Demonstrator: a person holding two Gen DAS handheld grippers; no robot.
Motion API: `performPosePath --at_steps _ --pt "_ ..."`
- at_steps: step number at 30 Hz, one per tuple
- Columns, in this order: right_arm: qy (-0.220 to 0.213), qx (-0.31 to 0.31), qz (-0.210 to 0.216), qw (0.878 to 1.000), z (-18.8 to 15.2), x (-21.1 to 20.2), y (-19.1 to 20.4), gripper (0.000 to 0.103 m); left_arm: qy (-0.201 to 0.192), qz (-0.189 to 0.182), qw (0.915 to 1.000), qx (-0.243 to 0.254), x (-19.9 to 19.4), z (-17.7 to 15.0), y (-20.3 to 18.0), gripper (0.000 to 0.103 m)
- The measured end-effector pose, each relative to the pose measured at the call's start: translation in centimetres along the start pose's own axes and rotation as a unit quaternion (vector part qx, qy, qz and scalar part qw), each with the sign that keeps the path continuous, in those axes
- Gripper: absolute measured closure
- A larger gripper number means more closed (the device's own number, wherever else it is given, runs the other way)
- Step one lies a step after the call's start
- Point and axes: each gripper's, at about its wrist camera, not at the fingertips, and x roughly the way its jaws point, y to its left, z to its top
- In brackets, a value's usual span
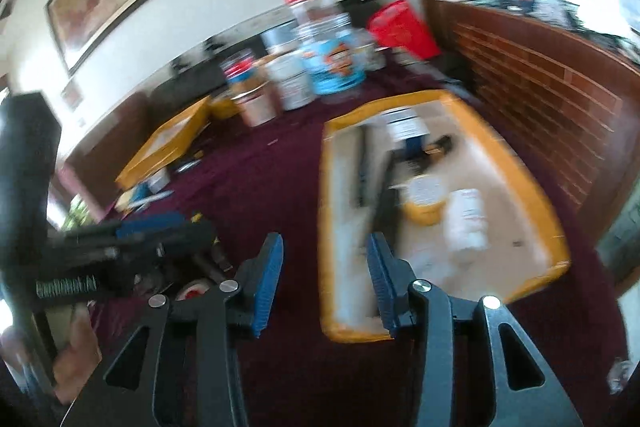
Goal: Organize rigid objects
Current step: 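Move both grippers back over the cloth toward the remaining items, then grasp the green-label pill bottle with the left gripper while the right grasps the black tape roll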
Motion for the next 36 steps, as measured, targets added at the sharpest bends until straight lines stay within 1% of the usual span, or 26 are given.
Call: performPosePath --at_steps 3,5,6,7,8,9,11,12,13,14,15,16,18,19,22,24,26,29,31,32,34,36 --pt "0.016 -0.028 0.017 0.999 -0.8 1.2 2.5 0.064 0.001 0.014 0.9999 0.005 -1.8 -0.4 3.6 0.044" --pt "0.027 -0.037 0.027 0.999 -1.4 1.9 3.5 0.064 0.003 0.053 0.9985 0.009 -2.6 -0.8 6.3 0.044" --pt "0.032 -0.039 0.032 0.998 -1.8 2.1 3.9 0.064 0.000 0.079 0.9968 0.008 -3.1 -0.9 8.1 0.044" --pt "0.037 -0.042 0.037 0.998 -2.0 2.4 4.3 0.064 0.003 0.098 0.9952 0.002 -3.2 -0.9 9.4 0.044" --pt "0.040 -0.044 0.041 0.997 -2.2 2.6 4.6 0.064 0.011 0.118 0.9928 -0.017 -3.4 -0.9 11.6 0.044" --pt "0.044 -0.046 0.045 0.997 -2.5 2.9 5.1 0.064 0.014 0.127 0.9911 -0.038 -3.4 -0.9 13.5 0.044" --pt "0.052 -0.049 0.050 0.996 -2.9 3.4 5.7 0.064 0.023 0.129 0.9892 -0.066 -3.0 -0.8 16.5 0.044" --pt "0.055 -0.051 0.052 0.996 -3.0 3.4 5.9 0.064 0.038 0.143 0.9849 -0.090 -2.2 -0.8 18.6 0.044" --pt "0.058 -0.054 0.055 0.995 -3.2 3.5 6.2 0.064 0.044 0.150 0.9817 -0.108 -1.7 -0.8 20.0 0.044" --pt "0.060 -0.055 0.057 0.995 -3.4 3.6 6.4 0.064 0.051 0.145 0.9811 -0.117 -0.9 -0.8 21.1 0.041" --pt "0.062 -0.056 0.058 0.995 -3.6 3.6 6.6 0.064 0.063 0.139 0.9805 -0.123 -0.1 -0.9 21.9 0.041" --pt "0.063 -0.058 0.060 0.995 -3.8 3.6 6.7 0.064 0.065 0.126 0.9805 -0.137 0.2 -1.1 22.6 0.041" --pt "0.065 -0.057 0.060 0.994 -4.1 3.5 6.5 0.064 0.072 0.096 0.9804 -0.156 0.6 -1.6 23.2 0.042" --pt "0.066 -0.056 0.061 0.994 -4.2 3.4 6.5 0.064 0.076 0.091 0.9807 -0.156 0.4 -1.8 23.0 0.043" --pt "0.071 -0.049 0.069 0.994 -4.6 3.5 6.1 0.064 0.081 0.076 0.9835 -0.142 -0.3 -2.7 21.9 0.044" --pt "0.074 -0.046 0.075 0.993 -4.7 3.7 5.9 0.064 0.098 0.069 0.9835 -0.135 -0.8 -3.9 21.3 0.044" --pt "0.076 -0.045 0.079 0.993 -4.9 3.8 5.8 0.064 0.119 0.049 0.9849 -0.116 -1.1 -5.7 20.2 0.044" --pt "0.081 -0.042 0.085 0.992 -5.2 4.2 5.6 0.064 0.120 0.043 0.9879 -0.087 -2.4 -9.0 18.4 0.044" --pt "0.085 -0.040 0.088 0.992 -5.4 4.5 5.6 0.064 0.102 0.071 0.9889 -0.081 -3.2 -10.6 17.8 0.044" --pt "0.088 -0.040 0.089 0.991 -5.5 4.6 5.7 0.064 0.095 0.089 0.9892 -0.067 -3.5 -11.2 17.3 0.044" --pt "0.093 -0.041 0.092 0.991 -5.7 4.9 5.9 0.064 0.080 0.109 0.9891 -0.060 -4.1 -11.7 16.9 0.044" --pt "0.095 -0.044 0.093 0.990 -5.9 5.0 6.1 0.064 0.052 0.119 0.9896 -0.062 -4.9 -11.5 16.8 0.044"
